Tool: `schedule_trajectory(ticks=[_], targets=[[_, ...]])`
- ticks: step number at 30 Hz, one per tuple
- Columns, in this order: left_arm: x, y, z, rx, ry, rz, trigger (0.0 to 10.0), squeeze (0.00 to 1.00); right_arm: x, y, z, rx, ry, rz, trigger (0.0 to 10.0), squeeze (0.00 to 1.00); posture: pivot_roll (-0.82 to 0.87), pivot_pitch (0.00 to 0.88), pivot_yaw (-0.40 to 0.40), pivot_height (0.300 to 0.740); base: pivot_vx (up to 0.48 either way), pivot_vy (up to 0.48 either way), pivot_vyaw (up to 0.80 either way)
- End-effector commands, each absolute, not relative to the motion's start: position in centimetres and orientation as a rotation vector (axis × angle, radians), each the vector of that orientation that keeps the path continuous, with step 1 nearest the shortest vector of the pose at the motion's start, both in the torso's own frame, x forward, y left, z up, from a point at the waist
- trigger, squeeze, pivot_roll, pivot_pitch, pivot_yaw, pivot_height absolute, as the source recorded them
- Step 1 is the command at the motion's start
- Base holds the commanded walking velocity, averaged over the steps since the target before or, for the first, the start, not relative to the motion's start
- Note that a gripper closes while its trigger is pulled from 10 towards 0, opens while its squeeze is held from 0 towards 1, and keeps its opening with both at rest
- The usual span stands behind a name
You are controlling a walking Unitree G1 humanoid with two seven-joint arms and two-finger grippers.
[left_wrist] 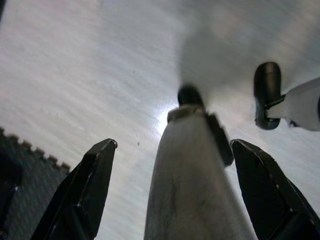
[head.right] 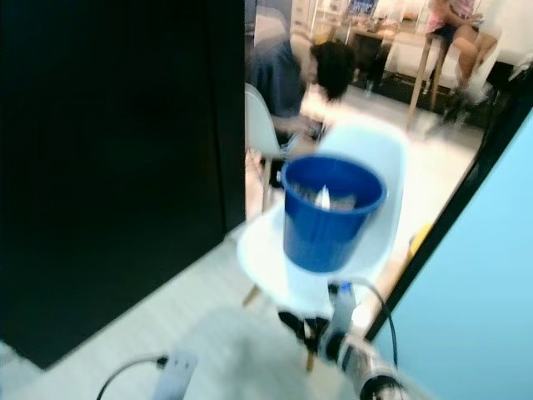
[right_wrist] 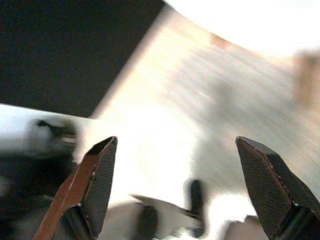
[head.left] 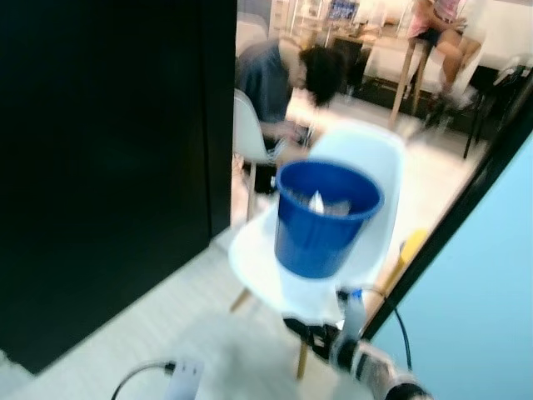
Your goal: Clean up the room
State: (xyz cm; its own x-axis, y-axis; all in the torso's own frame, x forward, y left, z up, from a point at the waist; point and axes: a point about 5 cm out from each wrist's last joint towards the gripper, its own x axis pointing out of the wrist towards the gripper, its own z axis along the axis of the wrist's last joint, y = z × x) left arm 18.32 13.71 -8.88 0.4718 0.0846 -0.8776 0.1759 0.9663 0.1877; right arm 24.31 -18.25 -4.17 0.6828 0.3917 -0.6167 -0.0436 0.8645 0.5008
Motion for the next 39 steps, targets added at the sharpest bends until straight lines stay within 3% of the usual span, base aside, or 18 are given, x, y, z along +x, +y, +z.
schedule_trajectory(ticks=[1,9,13,17,26,39], targets=[[18.1,13.5,-9.0,0.268,1.091,-0.069,10.0,0.00,22.8,-18.8,-5.4,0.408,0.868,0.168,10.0,0.00,-0.04,0.000,-0.086,0.740,-0.360,0.000,-0.78],[18.1,13.5,-9.0,0.269,1.092,-0.071,10.0,0.00,18.8,-20.1,-7.8,0.297,1.033,0.028,10.0,0.00,-0.04,0.000,-0.083,0.740,-0.355,0.000,-0.78],[18.1,13.5,-9.0,0.271,1.091,-0.076,10.0,0.00,13.8,-20.9,-10.0,0.135,1.223,-0.005,10.0,0.00,-0.04,0.000,-0.086,0.740,-0.309,0.000,-0.78],[18.1,13.5,-9.0,0.273,1.088,-0.079,10.0,0.00,12.2,-21.3,-10.4,0.084,1.283,-0.017,10.0,0.00,-0.04,0.000,-0.086,0.740,-0.129,0.000,-0.78],[18.2,13.5,-8.9,0.307,1.075,-0.106,10.0,0.00,12.2,-21.6,-10.4,0.041,1.286,-0.022,10.0,0.00,-0.04,0.000,-0.080,0.740,0.000,0.000,-0.78],[18.5,13.5,-8.8,0.363,1.045,-0.118,10.0,0.00,12.8,-21.5,-10.3,-0.164,1.285,0.054,10.0,0.00,-0.03,0.000,-0.088,0.740,0.000,0.000,-0.78]])
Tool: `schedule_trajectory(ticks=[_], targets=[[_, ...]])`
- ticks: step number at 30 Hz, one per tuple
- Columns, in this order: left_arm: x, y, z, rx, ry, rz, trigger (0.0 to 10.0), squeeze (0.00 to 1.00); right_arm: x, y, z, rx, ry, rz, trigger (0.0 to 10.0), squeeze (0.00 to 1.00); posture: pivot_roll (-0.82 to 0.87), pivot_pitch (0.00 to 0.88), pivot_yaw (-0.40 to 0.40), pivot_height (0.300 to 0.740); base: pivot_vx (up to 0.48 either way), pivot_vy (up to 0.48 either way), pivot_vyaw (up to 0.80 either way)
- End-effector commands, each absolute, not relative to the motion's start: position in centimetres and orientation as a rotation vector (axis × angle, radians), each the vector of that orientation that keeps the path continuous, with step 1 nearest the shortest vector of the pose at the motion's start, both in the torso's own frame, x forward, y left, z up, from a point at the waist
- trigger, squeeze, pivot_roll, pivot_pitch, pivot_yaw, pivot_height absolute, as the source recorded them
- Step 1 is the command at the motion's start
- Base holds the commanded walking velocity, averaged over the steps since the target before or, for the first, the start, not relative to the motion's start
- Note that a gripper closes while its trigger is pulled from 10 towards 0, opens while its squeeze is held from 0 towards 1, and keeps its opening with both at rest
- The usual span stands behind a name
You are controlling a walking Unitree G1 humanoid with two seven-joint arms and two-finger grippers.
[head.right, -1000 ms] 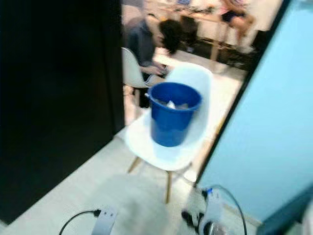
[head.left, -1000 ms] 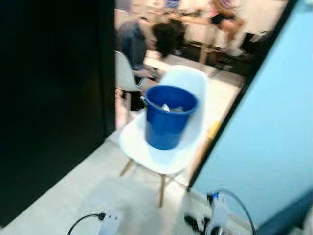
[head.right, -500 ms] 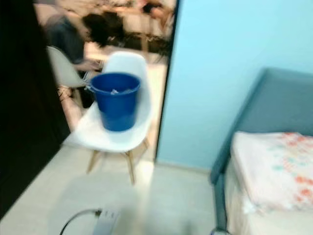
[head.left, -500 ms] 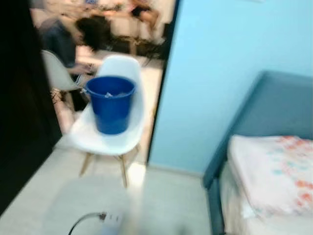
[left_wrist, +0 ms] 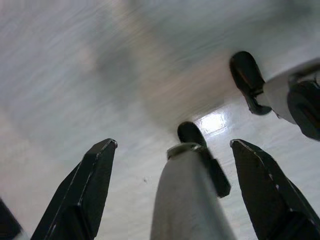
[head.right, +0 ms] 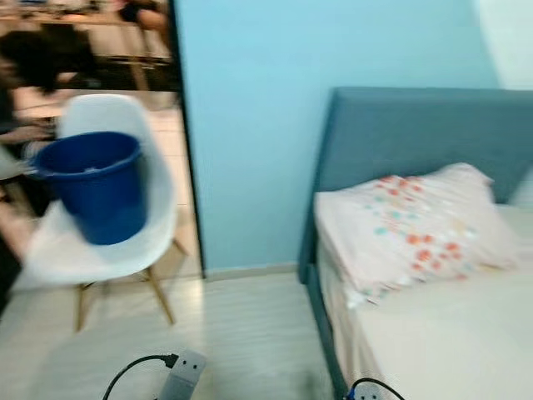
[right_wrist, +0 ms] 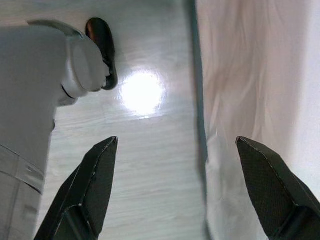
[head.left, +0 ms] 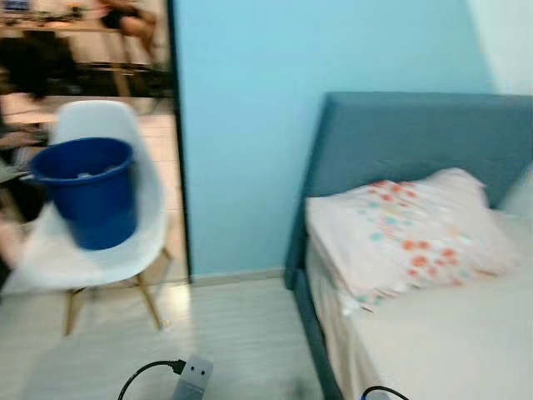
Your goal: Clean up the room
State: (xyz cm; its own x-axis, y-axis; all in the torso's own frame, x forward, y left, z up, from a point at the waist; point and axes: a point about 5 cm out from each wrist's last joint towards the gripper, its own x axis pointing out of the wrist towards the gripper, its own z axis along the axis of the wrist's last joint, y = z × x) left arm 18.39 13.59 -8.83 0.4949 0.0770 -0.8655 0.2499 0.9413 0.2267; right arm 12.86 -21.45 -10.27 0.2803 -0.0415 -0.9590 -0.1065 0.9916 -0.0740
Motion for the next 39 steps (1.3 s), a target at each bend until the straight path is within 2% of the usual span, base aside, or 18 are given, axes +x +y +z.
schedule_trajectory(ticks=[1,39], targets=[[18.5,13.5,-8.8,0.364,1.042,-0.120,10.0,0.00,12.8,-21.5,-10.3,-0.180,1.286,0.057,10.0,0.00,-0.03,0.000,-0.088,0.740,0.000,0.000,-0.78],[18.7,13.8,-8.7,0.425,1.041,-0.153,10.0,0.00,13.2,-20.6,-10.3,-0.200,1.282,0.074,10.0,0.00,-0.03,0.000,-0.069,0.740,0.000,0.000,-0.78]])
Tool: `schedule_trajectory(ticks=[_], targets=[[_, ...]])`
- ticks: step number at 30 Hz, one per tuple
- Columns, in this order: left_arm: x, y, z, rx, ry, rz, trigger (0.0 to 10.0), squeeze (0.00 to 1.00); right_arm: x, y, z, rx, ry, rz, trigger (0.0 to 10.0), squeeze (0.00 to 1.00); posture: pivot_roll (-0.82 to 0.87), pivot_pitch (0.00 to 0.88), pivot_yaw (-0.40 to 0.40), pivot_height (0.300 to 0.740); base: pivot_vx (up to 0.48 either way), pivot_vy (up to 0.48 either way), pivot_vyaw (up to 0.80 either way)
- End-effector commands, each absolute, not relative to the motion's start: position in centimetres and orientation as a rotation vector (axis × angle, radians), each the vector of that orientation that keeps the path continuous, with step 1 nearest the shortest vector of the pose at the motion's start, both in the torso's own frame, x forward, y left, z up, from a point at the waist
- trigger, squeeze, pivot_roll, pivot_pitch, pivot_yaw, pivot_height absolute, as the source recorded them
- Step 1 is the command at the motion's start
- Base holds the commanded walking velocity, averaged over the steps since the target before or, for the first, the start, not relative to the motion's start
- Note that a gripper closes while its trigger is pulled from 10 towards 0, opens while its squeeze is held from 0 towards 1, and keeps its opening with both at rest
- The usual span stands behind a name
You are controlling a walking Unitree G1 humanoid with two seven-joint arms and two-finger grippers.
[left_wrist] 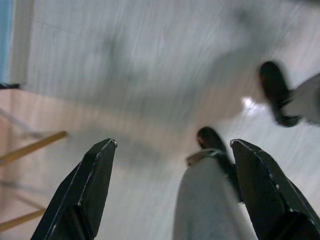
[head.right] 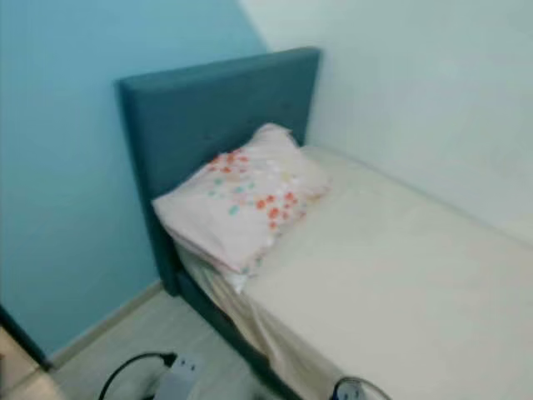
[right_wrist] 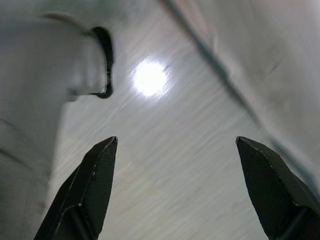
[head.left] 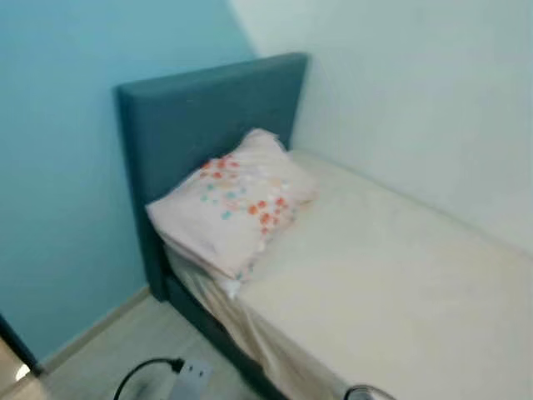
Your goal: Clean up the room
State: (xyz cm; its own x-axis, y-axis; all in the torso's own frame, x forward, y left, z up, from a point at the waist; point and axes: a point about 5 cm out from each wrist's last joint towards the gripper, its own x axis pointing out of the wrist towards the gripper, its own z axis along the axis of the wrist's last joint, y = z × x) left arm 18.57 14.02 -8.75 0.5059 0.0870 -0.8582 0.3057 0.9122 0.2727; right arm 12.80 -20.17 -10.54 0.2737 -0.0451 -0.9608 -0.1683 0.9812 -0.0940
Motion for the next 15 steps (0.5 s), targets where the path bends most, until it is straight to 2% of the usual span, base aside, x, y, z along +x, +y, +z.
schedule_trajectory(ticks=[1,15], targets=[[18.64,13.79,-8.72,0.426,1.042,-0.154,10.0,0.00,13.15,-20.64,-10.36,-0.199,1.283,0.074,10.0,0.00,-0.04,0.000,-0.068,0.740,0.000,0.000,-0.77],[18.36,13.64,-8.87,0.398,1.069,-0.163,10.0,0.00,12.66,-21.02,-10.44,-0.214,1.291,0.083,10.0,0.00,-0.04,0.000,-0.074,0.740,0.000,0.000,-0.78]])
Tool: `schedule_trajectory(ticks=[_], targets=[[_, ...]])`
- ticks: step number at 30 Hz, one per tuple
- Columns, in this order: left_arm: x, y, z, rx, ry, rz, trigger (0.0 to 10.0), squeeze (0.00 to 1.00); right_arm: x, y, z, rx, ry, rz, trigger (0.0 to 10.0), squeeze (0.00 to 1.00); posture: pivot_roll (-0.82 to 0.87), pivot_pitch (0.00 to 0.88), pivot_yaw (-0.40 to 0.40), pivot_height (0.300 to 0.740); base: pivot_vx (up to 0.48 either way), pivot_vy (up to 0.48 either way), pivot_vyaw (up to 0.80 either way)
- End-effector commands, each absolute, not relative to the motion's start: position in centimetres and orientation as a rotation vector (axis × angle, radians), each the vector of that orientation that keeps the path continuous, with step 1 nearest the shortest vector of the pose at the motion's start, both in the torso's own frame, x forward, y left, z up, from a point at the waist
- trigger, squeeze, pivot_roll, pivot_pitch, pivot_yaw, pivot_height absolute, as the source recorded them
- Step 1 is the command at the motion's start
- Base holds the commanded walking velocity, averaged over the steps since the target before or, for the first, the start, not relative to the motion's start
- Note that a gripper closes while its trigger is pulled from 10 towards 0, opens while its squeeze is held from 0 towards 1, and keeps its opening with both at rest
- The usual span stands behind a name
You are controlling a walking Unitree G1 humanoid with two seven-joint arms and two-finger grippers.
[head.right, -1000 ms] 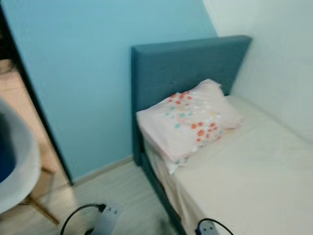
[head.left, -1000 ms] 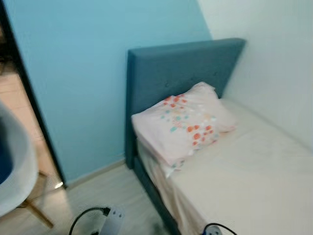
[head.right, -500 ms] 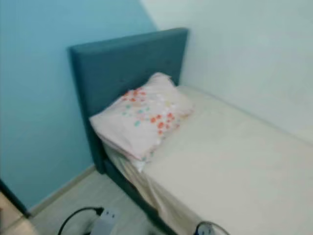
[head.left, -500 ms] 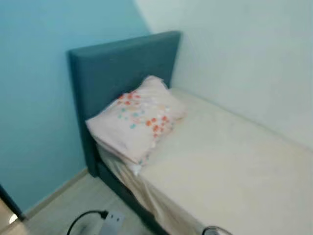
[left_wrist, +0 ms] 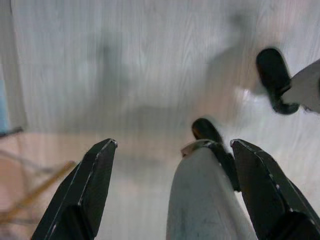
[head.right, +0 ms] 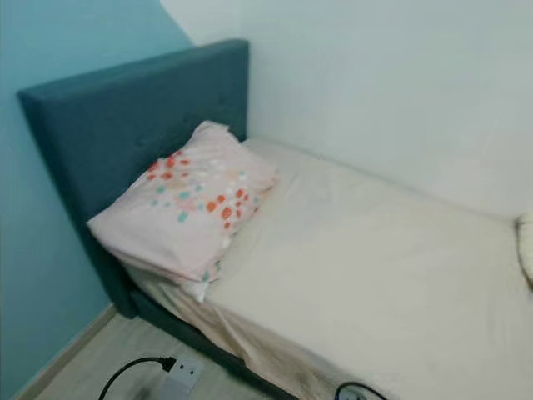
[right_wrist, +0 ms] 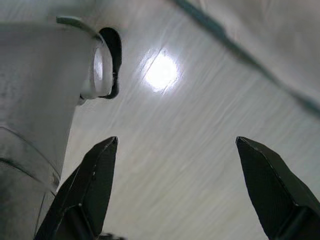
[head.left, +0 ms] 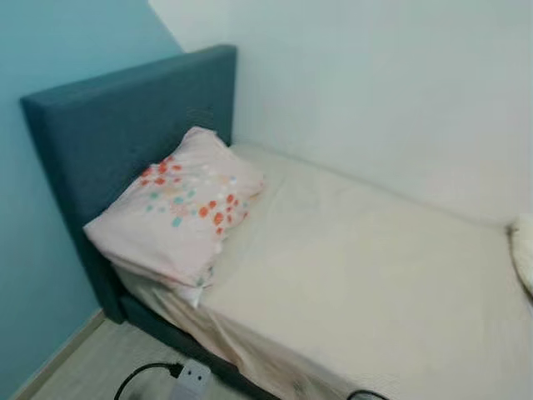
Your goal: Clean up the room
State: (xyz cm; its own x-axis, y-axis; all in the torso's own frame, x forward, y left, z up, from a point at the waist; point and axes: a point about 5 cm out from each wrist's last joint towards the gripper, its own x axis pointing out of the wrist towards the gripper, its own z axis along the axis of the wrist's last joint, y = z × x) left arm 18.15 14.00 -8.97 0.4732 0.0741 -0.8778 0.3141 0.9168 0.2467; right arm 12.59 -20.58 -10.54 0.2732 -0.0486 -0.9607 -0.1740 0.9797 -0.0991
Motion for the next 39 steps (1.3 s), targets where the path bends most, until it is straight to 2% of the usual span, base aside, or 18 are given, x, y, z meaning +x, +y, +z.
schedule_trajectory(ticks=[1,12,22,39], targets=[[18.4,13.6,-8.9,0.399,1.069,-0.164,10.0,0.00,12.6,-21.1,-10.4,-0.216,1.292,0.084,10.0,0.00,-0.04,0.000,-0.074,0.740,0.000,0.000,-0.78],[18.4,13.5,-8.8,0.408,1.068,-0.174,10.0,0.00,12.8,-21.4,-10.3,-0.230,1.287,0.094,10.0,0.00,-0.04,0.000,-0.076,0.740,0.000,0.000,-0.78],[18.3,13.4,-8.9,0.333,1.082,-0.148,10.0,0.00,13.8,-21.2,-10.0,-0.233,1.269,0.099,10.0,0.00,-0.04,0.000,-0.081,0.740,0.000,0.000,-0.78],[18.4,13.4,-8.8,0.345,1.074,-0.142,10.0,0.00,14.3,-20.4,-10.0,-0.205,1.242,0.083,10.0,0.00,-0.04,0.000,-0.076,0.740,0.000,-0.035,-0.74]])
